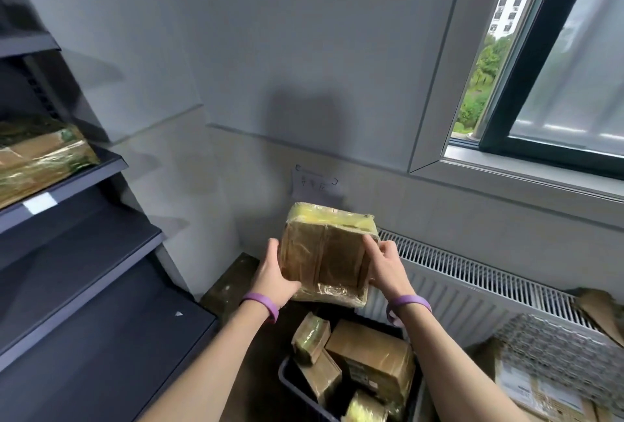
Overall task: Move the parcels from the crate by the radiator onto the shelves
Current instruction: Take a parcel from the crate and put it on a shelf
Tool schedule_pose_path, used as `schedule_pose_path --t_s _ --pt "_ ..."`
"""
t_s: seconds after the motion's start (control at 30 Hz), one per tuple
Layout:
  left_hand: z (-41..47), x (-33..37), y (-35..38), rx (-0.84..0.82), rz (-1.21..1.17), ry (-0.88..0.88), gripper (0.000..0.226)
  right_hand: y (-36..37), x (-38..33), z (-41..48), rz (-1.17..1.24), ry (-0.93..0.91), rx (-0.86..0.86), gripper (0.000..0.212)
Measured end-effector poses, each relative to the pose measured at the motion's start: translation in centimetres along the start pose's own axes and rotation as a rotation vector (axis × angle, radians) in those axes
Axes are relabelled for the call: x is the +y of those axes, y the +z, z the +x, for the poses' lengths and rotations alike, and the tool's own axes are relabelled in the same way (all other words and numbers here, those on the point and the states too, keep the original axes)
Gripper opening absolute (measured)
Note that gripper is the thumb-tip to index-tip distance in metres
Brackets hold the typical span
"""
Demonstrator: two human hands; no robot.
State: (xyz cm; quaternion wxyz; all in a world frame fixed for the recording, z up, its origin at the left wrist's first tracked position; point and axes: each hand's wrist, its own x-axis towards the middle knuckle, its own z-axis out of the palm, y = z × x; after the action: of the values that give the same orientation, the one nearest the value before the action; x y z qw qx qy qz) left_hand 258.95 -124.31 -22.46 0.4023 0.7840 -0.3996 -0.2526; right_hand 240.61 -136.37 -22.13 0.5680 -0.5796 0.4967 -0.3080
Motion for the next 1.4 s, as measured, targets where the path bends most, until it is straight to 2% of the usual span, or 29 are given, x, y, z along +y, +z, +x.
schedule_pose_path --t_s 0.07,0.13,0.2,0.3,0.43,0.5,0.57,0.63,0.77,0.87,1.1,1.2,1.27,1.33,1.4 --pt "-0.3 0.0 0.3 0.012 -0.020 -0.063 0.077 0.0 -0.3 -0.2 0.066 0.051 0.000 0.073" --pt "-0.7 -0.1 0.5 0.015 -0.120 -0.098 0.070 -0.3 -0.4 -0.4 0.064 0.049 0.000 0.081" --pt "-1.4 0.2 0.5 0.020 -0.180 -0.123 0.066 -0.6 -0.1 -0.4 0.024 0.009 -0.021 0.064" --pt "-1.9 0.8 0.5 0.027 -0.102 -0.188 0.079 -1.0 0.7 -0.6 0.099 0.023 -0.049 0.040" --pt "-2.0 1.3 0.8 0.045 0.114 -0.216 0.064 -1.2 1.6 -1.1 0.242 0.010 -0.130 0.071" --pt "-2.2 1.4 0.9 0.038 0.138 -0.221 0.061 -1.4 1.8 -1.5 0.228 -0.045 -0.195 0.085" --pt "-2.4 1.5 0.8 0.012 0.137 -0.233 0.058 -1.6 2.0 -1.7 0.198 -0.093 -0.240 0.091" --pt "-2.7 1.4 0.6 -0.032 0.123 -0.244 0.051 -1.9 2.4 -1.9 0.202 -0.108 -0.240 0.081" --pt "-3.6 1.0 0.4 -0.124 0.102 -0.213 0.037 -2.2 3.0 -2.1 0.164 -0.101 -0.195 0.047" --pt "-3.9 1.3 0.6 -0.113 0.080 -0.174 0.037 -2.2 3.2 -2.2 0.121 -0.102 -0.139 0.041" --pt "-4.3 1.9 0.2 -0.124 0.013 -0.134 0.035 -2.3 3.1 -2.5 0.198 -0.095 -0.107 0.027" --pt "-4.1 1.7 0.2 -0.196 -0.053 -0.182 0.047 -2.1 3.2 -2.8 0.219 -0.084 -0.102 0.022" --pt "-4.2 1.7 0.2 -0.224 -0.122 -0.207 0.068 -2.1 3.5 -2.9 0.229 -0.077 -0.101 0.020" --pt "-4.3 1.8 0.3 -0.218 -0.186 -0.216 0.086 -2.1 3.9 -2.8 0.241 -0.081 -0.099 0.023" --pt "-4.3 1.9 0.4 -0.182 -0.211 -0.241 0.091 -2.1 4.0 -2.8 0.237 -0.091 -0.123 0.023"
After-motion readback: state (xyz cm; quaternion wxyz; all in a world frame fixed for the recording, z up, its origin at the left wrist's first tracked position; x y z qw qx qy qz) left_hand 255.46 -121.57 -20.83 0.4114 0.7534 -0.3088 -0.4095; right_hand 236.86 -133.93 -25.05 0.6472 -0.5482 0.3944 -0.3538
